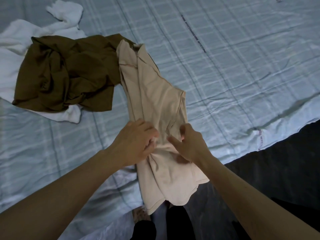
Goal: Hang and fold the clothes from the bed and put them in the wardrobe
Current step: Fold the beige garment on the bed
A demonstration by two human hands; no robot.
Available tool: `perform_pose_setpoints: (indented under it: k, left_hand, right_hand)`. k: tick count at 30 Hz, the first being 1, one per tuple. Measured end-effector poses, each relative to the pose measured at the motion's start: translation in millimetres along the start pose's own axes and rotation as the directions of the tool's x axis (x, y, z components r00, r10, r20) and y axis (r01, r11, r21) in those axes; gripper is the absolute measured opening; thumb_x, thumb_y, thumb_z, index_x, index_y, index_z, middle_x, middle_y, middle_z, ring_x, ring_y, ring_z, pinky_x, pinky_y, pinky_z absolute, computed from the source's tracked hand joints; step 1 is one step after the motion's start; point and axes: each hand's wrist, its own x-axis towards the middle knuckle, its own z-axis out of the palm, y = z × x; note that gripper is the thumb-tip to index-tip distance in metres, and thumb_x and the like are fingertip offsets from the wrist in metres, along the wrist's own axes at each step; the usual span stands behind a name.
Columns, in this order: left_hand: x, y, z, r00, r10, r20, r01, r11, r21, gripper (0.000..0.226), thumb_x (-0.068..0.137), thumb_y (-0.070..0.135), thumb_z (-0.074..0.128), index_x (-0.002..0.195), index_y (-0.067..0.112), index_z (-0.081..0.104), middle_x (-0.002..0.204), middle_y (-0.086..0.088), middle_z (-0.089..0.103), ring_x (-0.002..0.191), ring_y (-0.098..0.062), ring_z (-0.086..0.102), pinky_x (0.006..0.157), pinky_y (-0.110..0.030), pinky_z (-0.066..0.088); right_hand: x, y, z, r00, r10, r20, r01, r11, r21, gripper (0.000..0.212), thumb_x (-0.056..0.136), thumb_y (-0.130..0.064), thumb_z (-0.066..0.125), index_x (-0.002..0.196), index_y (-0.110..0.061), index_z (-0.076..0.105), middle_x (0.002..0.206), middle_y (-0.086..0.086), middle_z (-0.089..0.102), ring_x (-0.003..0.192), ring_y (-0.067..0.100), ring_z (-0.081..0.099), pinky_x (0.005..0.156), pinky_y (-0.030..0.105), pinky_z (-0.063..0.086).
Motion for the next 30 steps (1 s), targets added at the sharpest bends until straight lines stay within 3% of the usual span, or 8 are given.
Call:
perform_pose_setpoints:
  k: [3,6,10,14,17,21,26,30]
  left_hand:
    - [13,3,5,0.997,-0.075,0.003,0.074,0.988,0.138,0.034,0.086,0.035,0.057,0.114,0.018,0.065,0.123,-0.001,0.062,0.111,-0.024,0.055,0.087,-0.042,0.046]
    - [14,4,14,0.991,-0.133,0.023,0.126,0.975,0.185,0.042,0.085,0.035,0.065,0.122,0.016,0.063,0.132,-0.004,0.06,0.117,-0.026,0.056,0.093,-0.044,0.046]
    - [12,4,18,0.983,-0.182,-0.005,0.18,0.971,0.157,0.047,0.082,0.037,0.069,0.124,0.017,0.06,0.13,-0.005,0.06,0.114,-0.028,0.059,0.093,-0.044,0.047]
    - [11,6,20,0.985,-0.17,-0.042,0.174,0.97,0.171,0.044,0.083,0.037,0.066,0.123,0.018,0.06,0.126,-0.004,0.061,0.11,-0.027,0.058,0.092,-0.044,0.046]
    - [12,6,19,0.983,-0.183,-0.032,0.186,0.966,0.18,0.047,0.084,0.038,0.065,0.127,0.018,0.059,0.128,-0.003,0.06,0.113,-0.026,0.057,0.095,-0.043,0.045]
    - [14,7,18,0.981,-0.191,-0.019,0.191,0.961,0.198,0.049,0.083,0.037,0.065,0.128,0.018,0.059,0.128,-0.004,0.06,0.113,-0.026,0.058,0.095,-0.043,0.044]
    - [14,8,18,0.979,-0.206,0.002,0.2,0.956,0.214,0.05,0.082,0.037,0.068,0.127,0.018,0.06,0.126,-0.004,0.062,0.111,-0.026,0.059,0.095,-0.044,0.046]
    - [14,8,19,0.979,-0.204,-0.017,0.203,0.955,0.214,0.046,0.081,0.037,0.068,0.123,0.019,0.061,0.123,-0.003,0.062,0.108,-0.025,0.06,0.093,-0.043,0.047]
  right_hand:
    - [20,-20,11,0.995,-0.003,-0.102,0.008,0.998,0.054,0.071,0.075,-0.058,0.074,0.12,-0.012,0.045,0.102,0.003,0.06,0.092,0.023,0.059,0.08,0.041,0.052]
    - [31,-23,21,0.983,-0.026,-0.18,0.038,0.997,0.064,0.049,0.079,-0.042,0.074,0.111,-0.016,0.048,0.101,0.0,0.059,0.088,0.021,0.057,0.071,0.034,0.044]
    - [33,-20,25,0.977,-0.022,-0.212,0.044,0.994,0.1,0.028,0.084,-0.037,0.069,0.088,-0.018,0.05,0.086,0.002,0.058,0.075,0.02,0.055,0.064,0.031,0.041]
    - [38,-19,20,0.982,0.094,-0.166,-0.065,0.984,0.168,0.034,0.083,-0.037,0.071,0.093,-0.012,0.051,0.082,0.001,0.056,0.072,0.019,0.054,0.062,0.031,0.041]
    - [39,-20,21,0.985,0.088,-0.149,-0.065,0.985,0.157,0.036,0.074,-0.039,0.074,0.07,-0.015,0.049,0.069,0.002,0.055,0.061,0.019,0.051,0.055,0.031,0.041]
    - [38,-19,21,0.983,0.095,-0.156,-0.073,0.987,0.145,0.043,0.074,-0.031,0.075,0.058,-0.018,0.038,0.059,0.001,0.045,0.056,0.019,0.044,0.05,0.028,0.034]
    - [39,-15,23,0.989,0.041,-0.144,-0.041,0.999,0.005,0.042,0.081,-0.028,0.072,0.06,-0.019,0.036,0.074,0.007,0.05,0.063,0.022,0.048,0.056,0.028,0.036]
    - [34,-9,19,0.98,-0.014,-0.201,0.035,0.995,0.098,0.027,0.083,-0.016,0.061,0.061,-0.015,0.043,0.072,0.01,0.055,0.062,0.021,0.05,0.055,0.029,0.036]
